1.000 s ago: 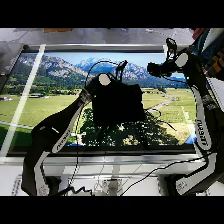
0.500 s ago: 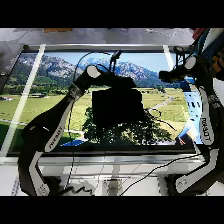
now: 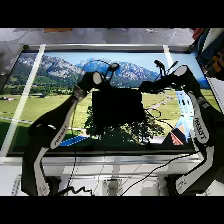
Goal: Fold the clothes and pants, and hang the long-sleeved shirts on hangers.
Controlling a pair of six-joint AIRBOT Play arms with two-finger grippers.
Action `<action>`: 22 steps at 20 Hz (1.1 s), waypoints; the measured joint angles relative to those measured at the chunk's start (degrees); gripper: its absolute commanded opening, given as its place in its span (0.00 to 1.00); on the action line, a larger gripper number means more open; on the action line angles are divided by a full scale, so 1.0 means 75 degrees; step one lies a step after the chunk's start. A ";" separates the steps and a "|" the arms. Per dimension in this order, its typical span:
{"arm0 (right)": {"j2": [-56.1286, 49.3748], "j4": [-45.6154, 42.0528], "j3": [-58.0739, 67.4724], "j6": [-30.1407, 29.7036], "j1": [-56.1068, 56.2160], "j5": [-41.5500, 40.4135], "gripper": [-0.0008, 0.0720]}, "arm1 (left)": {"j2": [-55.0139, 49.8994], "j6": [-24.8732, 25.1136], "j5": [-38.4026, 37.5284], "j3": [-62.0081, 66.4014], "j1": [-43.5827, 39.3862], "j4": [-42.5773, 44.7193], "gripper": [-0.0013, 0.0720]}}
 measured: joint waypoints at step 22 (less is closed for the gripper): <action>-0.0991 -0.2022 -0.0047 0.1577 0.0382 0.0108 0.85 | 0.2378 0.0332 -0.1565 0.0003 -0.1507 0.0708 0.03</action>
